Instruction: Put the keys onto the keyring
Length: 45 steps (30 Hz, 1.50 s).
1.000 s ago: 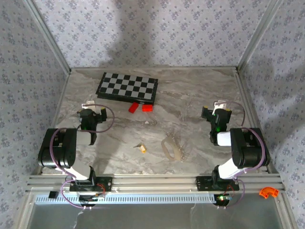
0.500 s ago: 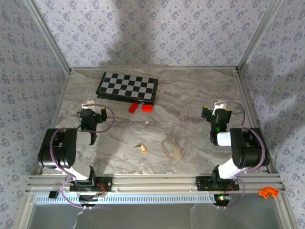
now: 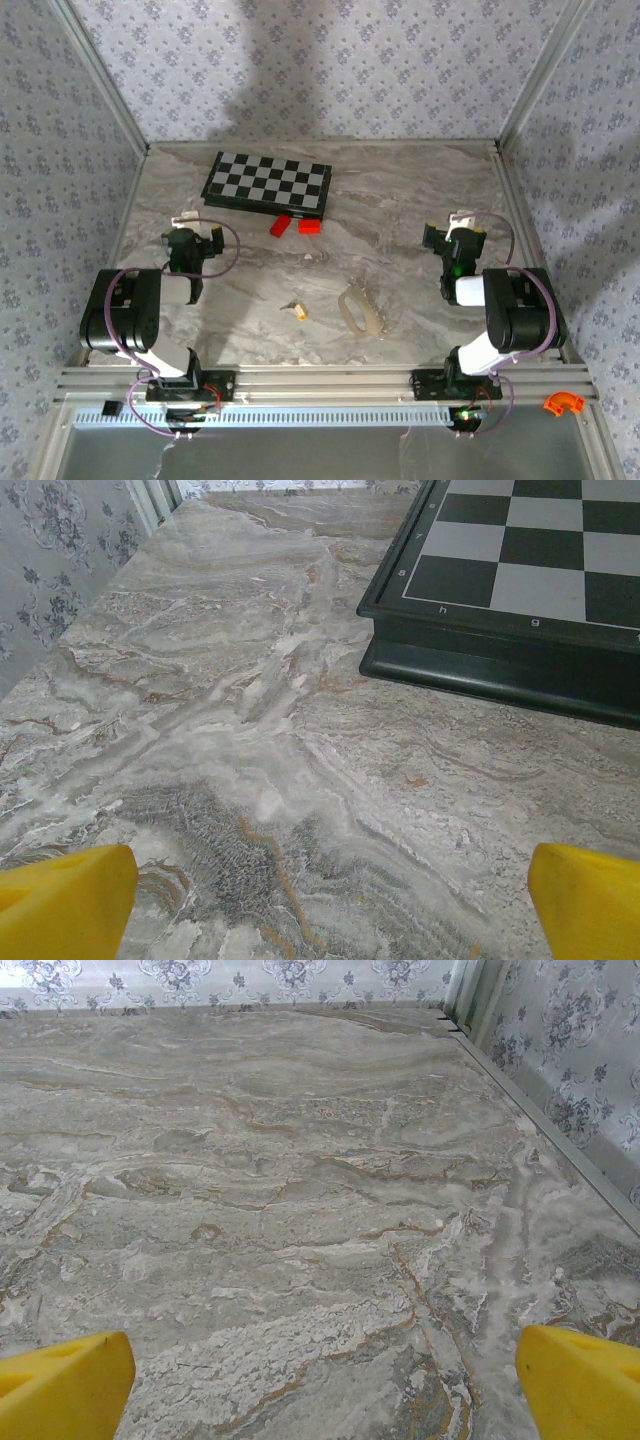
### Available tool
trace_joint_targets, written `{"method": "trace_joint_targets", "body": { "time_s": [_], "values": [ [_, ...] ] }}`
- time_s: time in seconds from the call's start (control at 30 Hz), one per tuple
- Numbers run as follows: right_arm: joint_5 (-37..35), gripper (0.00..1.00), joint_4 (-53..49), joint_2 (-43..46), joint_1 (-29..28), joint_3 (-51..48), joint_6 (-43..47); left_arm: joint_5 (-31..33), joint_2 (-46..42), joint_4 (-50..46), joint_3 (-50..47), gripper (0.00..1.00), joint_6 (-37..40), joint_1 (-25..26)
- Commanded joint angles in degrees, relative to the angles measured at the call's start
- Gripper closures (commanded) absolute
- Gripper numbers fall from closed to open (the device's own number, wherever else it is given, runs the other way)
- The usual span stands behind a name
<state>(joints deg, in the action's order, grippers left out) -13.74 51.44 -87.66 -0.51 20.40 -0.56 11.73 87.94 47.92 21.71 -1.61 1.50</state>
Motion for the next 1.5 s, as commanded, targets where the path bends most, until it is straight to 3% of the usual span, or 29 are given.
{"method": "trace_joint_targets", "body": {
  "time_s": [0.0,1.47],
  "values": [
    [-1.29,0.00,0.85,-0.59,-0.19,0.15,0.34,-0.73,0.16,0.33,1.22,0.00,-0.78,-0.37],
    [-0.35,0.00,0.67,-0.50,0.05,-0.01,0.12,-0.69,0.12,0.37,1.22,0.00,-0.74,-0.44]
  ]
}}
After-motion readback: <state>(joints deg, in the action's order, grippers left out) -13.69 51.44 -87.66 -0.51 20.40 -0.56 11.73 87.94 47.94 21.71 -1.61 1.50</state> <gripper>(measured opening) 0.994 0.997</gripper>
